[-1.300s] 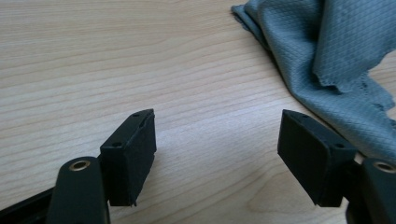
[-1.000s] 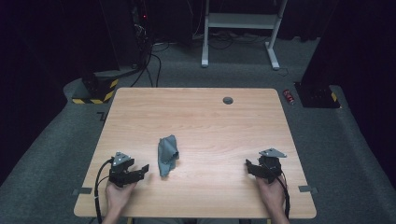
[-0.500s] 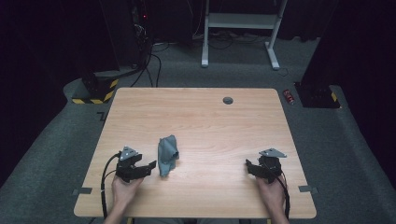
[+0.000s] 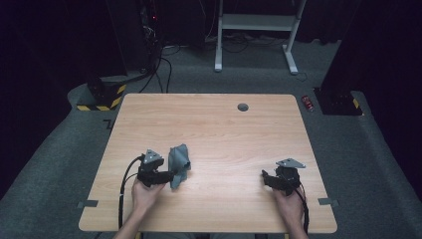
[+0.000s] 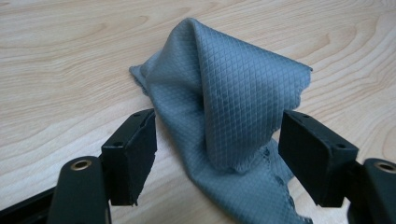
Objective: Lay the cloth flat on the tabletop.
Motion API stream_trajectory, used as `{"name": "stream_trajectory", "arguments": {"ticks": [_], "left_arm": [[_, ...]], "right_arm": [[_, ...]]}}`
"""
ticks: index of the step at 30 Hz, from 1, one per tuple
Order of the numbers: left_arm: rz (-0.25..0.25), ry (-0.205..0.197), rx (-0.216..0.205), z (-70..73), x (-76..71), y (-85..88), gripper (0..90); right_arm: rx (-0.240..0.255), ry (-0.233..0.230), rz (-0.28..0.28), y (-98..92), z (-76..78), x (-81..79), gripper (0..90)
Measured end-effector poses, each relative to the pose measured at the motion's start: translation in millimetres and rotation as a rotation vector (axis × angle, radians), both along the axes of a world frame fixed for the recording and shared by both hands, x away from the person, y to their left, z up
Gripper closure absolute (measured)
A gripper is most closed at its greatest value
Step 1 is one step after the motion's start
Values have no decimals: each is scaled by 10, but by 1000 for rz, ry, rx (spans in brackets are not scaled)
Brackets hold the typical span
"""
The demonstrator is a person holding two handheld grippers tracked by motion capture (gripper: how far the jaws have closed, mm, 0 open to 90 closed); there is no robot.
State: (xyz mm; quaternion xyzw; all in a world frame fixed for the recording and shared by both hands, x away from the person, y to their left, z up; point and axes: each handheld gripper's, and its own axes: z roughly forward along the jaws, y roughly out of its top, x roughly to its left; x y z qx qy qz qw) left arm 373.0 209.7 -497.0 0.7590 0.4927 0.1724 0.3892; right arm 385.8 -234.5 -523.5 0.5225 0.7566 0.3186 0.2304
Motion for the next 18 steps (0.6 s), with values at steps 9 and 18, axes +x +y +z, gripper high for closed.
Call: {"name": "stream_trajectory", "arguments": {"ticks": [9,18], "left_arm": [[11,41,3,-131,161,-97,323],[6,42,86,-209,193,-198,440]], "right_arm": [[1,1,1,-1,0,0,250],[0,1,1,-1,0,0,250]]}}
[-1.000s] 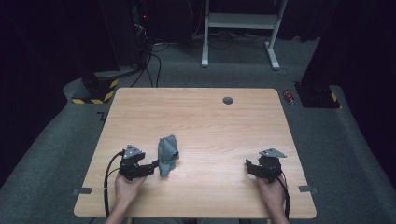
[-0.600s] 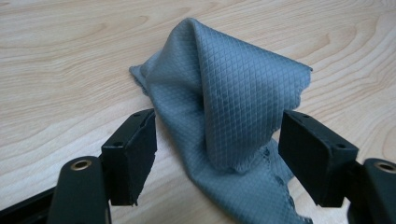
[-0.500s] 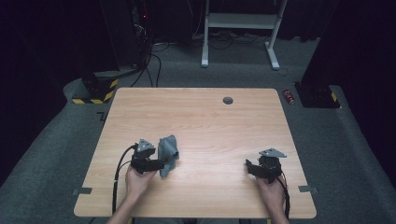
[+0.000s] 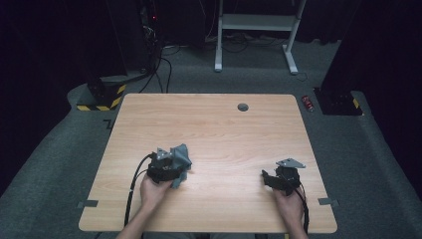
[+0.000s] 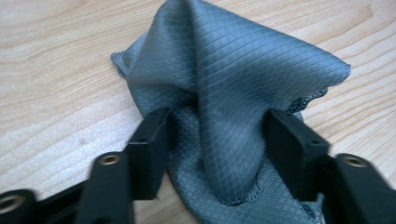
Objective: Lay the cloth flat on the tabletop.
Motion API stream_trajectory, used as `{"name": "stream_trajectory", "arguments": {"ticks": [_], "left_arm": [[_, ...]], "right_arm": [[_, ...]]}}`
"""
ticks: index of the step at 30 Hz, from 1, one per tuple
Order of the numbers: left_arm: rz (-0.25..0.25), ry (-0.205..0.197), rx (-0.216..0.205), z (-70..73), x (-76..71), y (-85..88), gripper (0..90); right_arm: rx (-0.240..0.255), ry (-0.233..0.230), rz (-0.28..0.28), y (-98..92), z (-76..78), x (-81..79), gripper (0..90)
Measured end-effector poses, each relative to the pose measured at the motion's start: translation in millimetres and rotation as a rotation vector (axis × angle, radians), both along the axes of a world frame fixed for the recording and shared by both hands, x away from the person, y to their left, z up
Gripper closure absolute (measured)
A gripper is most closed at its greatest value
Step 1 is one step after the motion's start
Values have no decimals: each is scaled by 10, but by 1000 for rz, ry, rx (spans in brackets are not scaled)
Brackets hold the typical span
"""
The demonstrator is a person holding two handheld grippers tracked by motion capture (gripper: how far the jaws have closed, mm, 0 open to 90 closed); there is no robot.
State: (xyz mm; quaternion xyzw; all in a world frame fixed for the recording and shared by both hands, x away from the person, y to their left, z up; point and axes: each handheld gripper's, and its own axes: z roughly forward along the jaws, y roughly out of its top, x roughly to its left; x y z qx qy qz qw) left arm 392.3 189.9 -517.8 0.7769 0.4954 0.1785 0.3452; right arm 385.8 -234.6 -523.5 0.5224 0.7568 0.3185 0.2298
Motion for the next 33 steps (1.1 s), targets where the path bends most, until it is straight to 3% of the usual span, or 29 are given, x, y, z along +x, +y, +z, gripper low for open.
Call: {"name": "stream_trajectory", "arguments": {"ticks": [8,11,17,28,33], "left_arm": [[-60,31,22,51,64,-51,743],[-65,40,-2,53,77,-57,801],[-108,37,-38,61,53,-126,827],[-226,30,-95,92,6,-508,827],[-287,22,-99,151,12,-730,826]], "right_arm": [[0,0,0,0,0,0,251],[0,0,0,0,0,1,250],[-1,-1,2,-2,0,2,250],[-1,-1,2,-2,0,3,250],[-1,-1,2,-2,0,3,250]]}}
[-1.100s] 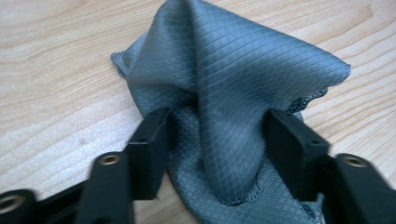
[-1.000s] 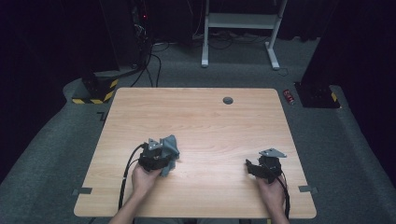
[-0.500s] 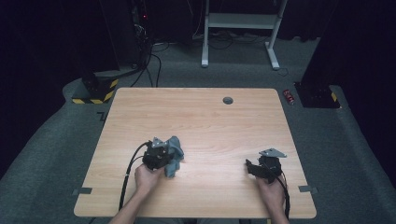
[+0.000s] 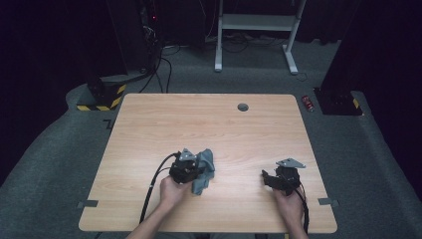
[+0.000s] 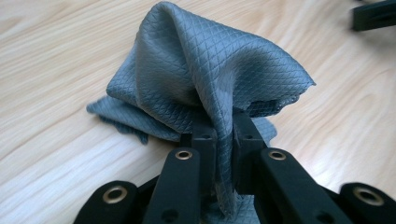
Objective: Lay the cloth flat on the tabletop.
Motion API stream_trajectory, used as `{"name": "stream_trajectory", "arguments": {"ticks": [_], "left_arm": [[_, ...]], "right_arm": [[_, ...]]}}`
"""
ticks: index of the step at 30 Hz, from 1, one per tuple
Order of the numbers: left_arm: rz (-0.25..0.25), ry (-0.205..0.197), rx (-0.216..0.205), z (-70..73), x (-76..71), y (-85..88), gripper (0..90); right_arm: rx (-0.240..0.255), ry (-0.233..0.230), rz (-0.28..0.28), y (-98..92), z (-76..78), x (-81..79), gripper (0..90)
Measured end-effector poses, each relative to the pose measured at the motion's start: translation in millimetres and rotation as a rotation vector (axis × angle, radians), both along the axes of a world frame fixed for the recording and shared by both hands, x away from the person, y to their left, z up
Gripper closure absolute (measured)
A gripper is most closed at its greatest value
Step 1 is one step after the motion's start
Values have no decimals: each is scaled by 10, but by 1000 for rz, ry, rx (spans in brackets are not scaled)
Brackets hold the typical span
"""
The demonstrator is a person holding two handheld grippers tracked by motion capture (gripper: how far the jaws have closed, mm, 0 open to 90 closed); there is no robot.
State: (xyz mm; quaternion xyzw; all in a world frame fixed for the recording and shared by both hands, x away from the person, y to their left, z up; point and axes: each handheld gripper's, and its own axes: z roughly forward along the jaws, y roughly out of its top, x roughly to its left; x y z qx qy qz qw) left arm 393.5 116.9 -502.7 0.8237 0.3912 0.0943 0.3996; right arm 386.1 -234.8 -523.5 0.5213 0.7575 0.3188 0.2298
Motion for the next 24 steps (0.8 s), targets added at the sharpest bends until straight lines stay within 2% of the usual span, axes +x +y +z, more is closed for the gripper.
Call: {"name": "stream_trajectory", "arguments": {"ticks": [3,9,12,15,18,20,22,24], "left_arm": [[-30,0,-27,18,-1,-157,825],[-54,0,2,-46,-11,-359,813],[-41,5,4,-51,-12,-368,743],[-29,-21,36,-14,-48,-352,630],[-26,-44,46,37,-111,-319,592],[-35,-51,65,54,-144,-306,607],[-47,-41,83,51,-163,-303,658],[-61,-28,82,41,-159,-294,733]], "right_arm": [[0,0,0,0,0,0,250],[0,0,0,0,0,0,250],[0,0,0,0,0,0,250],[0,0,0,0,0,0,250],[0,0,0,0,0,0,250],[0,0,0,0,0,0,250],[0,0,-1,0,0,0,251],[0,0,0,0,0,0,251]]}}
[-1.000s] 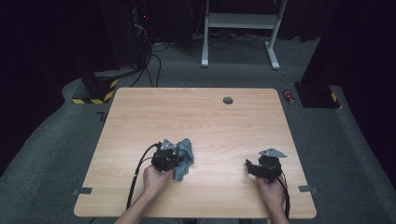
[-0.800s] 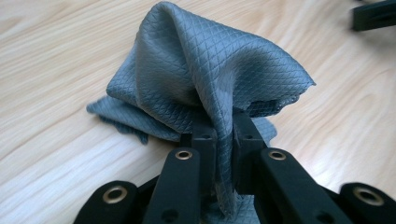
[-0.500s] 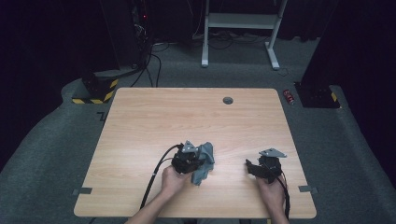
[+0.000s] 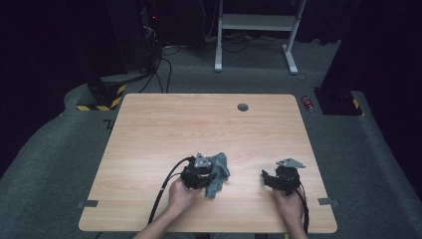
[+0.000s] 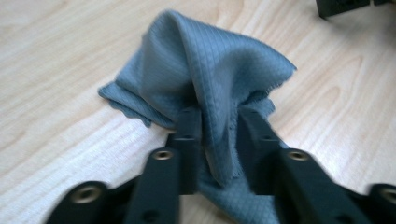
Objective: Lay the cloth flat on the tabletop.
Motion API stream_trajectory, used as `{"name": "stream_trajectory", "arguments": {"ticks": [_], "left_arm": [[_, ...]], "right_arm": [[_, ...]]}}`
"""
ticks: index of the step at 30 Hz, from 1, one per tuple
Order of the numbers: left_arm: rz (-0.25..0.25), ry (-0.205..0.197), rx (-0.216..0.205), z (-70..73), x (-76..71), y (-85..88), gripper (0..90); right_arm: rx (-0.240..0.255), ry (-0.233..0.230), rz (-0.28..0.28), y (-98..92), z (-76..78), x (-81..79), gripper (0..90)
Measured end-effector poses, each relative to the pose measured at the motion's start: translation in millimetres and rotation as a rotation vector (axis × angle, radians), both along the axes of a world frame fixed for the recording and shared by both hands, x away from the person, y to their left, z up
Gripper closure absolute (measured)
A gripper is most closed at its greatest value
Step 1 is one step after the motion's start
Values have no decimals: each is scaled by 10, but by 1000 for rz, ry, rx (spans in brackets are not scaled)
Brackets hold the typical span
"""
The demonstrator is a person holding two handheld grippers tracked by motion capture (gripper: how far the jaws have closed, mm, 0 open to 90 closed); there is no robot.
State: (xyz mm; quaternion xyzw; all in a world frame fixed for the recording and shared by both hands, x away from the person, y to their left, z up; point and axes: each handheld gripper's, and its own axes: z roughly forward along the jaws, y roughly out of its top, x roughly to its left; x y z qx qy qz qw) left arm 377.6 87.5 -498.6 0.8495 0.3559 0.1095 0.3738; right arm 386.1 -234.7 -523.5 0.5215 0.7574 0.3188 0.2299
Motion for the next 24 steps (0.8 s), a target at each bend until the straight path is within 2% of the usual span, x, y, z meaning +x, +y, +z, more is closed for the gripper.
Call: {"name": "stream_trajectory", "arguments": {"ticks": [4,12,14,19,24], "left_arm": [[1,2,-16,26,4,41,843],[59,-28,-92,175,-3,264,869],[74,-30,-93,189,-2,335,868],[128,2,-123,145,-2,543,864],[181,48,-98,-12,37,728,861]], "right_arm": [[0,0,0,0,0,0,251],[0,0,0,0,0,0,250],[0,0,0,0,0,0,250],[0,0,0,0,0,0,250],[0,0,0,0,0,0,251]]}}
